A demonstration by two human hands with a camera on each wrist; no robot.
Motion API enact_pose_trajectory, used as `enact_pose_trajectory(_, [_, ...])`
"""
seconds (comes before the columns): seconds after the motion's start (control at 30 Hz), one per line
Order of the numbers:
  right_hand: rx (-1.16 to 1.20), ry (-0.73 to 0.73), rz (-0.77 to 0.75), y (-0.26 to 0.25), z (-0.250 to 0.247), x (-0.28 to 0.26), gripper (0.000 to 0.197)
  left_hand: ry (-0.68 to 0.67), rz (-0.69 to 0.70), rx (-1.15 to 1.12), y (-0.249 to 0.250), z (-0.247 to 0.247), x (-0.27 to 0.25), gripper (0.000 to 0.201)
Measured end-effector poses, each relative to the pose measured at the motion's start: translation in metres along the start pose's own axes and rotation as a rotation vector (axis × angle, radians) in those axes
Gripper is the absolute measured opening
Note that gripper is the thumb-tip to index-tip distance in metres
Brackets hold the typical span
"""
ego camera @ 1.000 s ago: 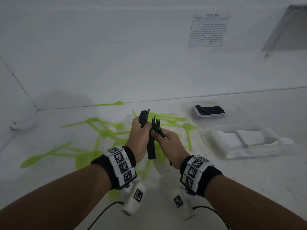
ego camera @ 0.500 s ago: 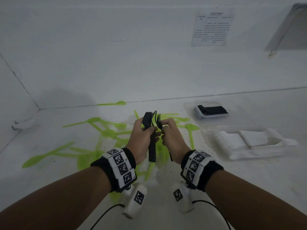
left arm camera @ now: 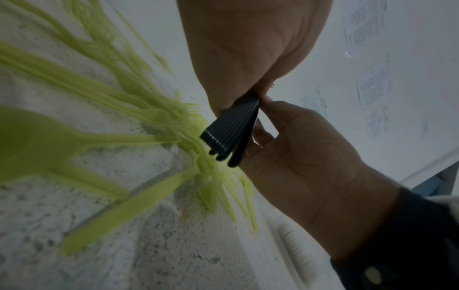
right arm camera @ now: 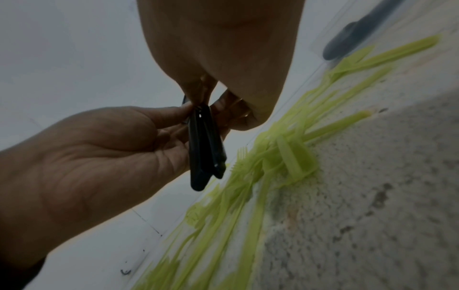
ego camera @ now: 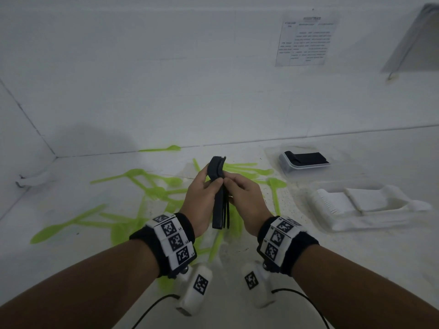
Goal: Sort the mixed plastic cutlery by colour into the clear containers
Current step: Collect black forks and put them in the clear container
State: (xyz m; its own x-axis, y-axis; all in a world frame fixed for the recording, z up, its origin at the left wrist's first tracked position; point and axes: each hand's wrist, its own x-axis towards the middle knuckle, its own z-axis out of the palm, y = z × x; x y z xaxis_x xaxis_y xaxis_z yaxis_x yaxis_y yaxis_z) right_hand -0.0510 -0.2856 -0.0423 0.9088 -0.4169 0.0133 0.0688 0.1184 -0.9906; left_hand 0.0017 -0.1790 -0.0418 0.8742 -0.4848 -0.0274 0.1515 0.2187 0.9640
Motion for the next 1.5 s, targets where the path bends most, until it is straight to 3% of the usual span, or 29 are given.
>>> enact_pose_trajectory(0.13, [0.075,-0.039,0.029,-0.002,-0.001,-0.001,0.033,-0.056,0.006,-0.008,0.001,-0.002,0.004,0.046])
enact_pose_trajectory(0.33, [0.027,-0.025,0.028,0.005,0.000,0.002,0.030,0.017,-0.013,0.019,0.000,-0.004,0.012,0.055])
enact_pose_trajectory(0.53, [-0.023,-0.108,0.053,0.002,-0.003,0.001,0.031,0.003,-0.006,-0.007,0.001,-0.002,0.005,0.040])
enact_pose_trajectory(0.7, [-0.022,-0.136,0.100,-0.003,0.000,0.005,0.034,0.005,-0.006,0.010,0.001,-0.003,0.006,0.042])
enact_pose_trajectory(0.87, [-0.062,-0.244,0.129,-0.006,0.001,-0.003,0.049,0.138,-0.029,0.020,0.000,-0.005,0.006,0.035])
enact_pose_trajectory(0.97, [-0.033,-0.182,0.127,-0.006,0.010,-0.004,0.027,0.203,-0.064,-0.010,0.003,-0.003,0.008,0.031])
enact_pose_trajectory(1.07, [0.035,-0.109,0.268,-0.002,0.015,-0.005,0.040,0.251,-0.040,-0.079,0.017,0.000,0.010,0.032])
enact_pose_trajectory(1.13, [0.018,-0.226,0.395,-0.002,0.017,-0.008,0.041,0.253,-0.058,-0.149,0.027,0.003,0.010,0.034])
enact_pose_trajectory(1.2, [0.008,-0.296,0.412,-0.002,0.016,-0.010,0.039,0.245,-0.091,-0.189,0.034,0.004,0.010,0.034])
enact_pose_trajectory(1.27, [-0.094,-0.298,0.332,-0.007,0.011,-0.009,0.035,0.226,-0.111,-0.161,0.039,-0.001,0.010,0.028])
enact_pose_trajectory(1.37, [-0.471,-0.245,0.067,-0.014,-0.006,0.001,0.023,0.140,-0.078,0.024,0.047,-0.021,0.013,0.020])
enact_pose_trajectory(1.5, [-1.075,-0.166,-0.317,-0.022,-0.042,0.018,0.033,-0.207,0.171,0.656,0.060,-0.056,0.017,0.026])
